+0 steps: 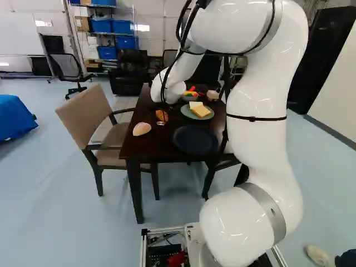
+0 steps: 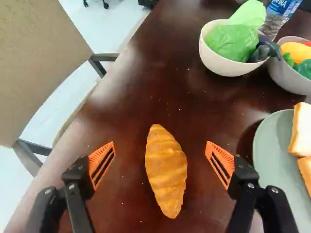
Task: Move the croissant to the empty plate
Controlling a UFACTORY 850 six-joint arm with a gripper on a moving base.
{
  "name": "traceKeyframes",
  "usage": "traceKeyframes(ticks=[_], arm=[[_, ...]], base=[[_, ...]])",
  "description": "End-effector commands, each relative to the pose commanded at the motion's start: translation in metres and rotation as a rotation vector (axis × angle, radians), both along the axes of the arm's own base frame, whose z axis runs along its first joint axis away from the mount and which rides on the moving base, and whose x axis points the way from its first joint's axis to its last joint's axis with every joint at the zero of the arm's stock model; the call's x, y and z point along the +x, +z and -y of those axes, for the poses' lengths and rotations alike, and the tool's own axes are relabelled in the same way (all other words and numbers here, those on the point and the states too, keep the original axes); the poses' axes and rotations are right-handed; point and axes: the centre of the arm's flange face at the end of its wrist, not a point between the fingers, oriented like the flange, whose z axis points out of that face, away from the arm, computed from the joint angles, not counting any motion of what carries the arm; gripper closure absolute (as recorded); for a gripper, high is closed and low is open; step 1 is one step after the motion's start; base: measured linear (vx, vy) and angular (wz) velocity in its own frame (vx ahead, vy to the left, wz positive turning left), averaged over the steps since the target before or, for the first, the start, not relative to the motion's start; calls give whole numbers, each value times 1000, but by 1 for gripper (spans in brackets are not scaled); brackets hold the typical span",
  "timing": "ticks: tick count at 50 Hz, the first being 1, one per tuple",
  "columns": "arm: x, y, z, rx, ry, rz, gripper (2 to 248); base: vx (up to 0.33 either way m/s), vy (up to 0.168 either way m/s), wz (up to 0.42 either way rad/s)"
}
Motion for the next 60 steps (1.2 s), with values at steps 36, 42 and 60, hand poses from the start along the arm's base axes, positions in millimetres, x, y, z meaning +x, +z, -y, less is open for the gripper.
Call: traceKeyframes(ticks=[36, 42, 60], arm=[[-6, -6, 12, -28, -20, -94, 3], [-6, -6, 12, -28, -20, -94, 3], [-6, -6, 12, -28, -20, -94, 31]], base=[[0, 0, 0], [0, 0, 0], [0, 0, 0]])
